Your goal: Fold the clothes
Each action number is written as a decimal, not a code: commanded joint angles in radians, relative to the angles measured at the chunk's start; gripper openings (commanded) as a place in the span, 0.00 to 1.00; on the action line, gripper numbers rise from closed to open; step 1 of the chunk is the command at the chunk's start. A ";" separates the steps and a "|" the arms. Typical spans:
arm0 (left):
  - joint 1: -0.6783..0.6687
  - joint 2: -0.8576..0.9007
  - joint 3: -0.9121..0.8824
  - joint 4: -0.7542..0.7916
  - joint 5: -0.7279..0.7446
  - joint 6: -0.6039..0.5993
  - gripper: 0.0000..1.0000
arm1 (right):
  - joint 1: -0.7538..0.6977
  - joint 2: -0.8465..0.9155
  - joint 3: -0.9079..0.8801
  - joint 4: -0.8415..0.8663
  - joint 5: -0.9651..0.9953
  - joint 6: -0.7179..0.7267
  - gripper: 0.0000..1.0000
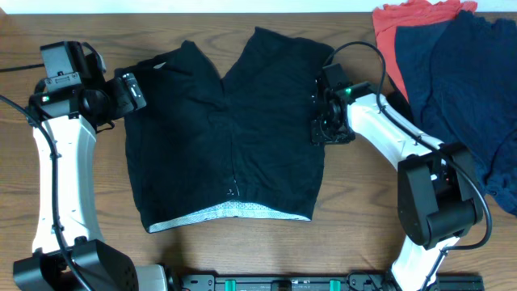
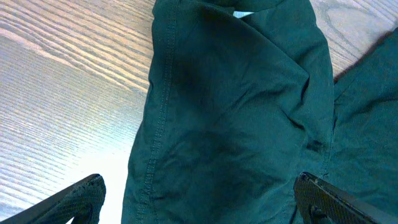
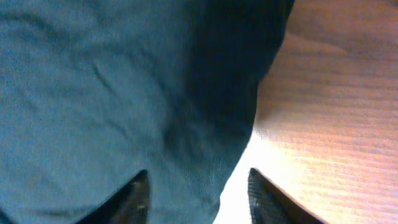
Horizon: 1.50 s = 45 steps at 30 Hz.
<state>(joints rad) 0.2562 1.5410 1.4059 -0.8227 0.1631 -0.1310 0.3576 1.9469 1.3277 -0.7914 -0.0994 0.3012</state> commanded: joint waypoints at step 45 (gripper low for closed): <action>0.000 -0.007 0.012 -0.026 0.012 -0.005 0.98 | -0.237 0.168 -0.034 0.253 -0.578 -0.168 0.60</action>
<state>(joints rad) 0.2562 1.5410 1.4059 -0.8490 0.1741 -0.1314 0.1200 2.0644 1.3155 -0.4927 -0.5068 0.1406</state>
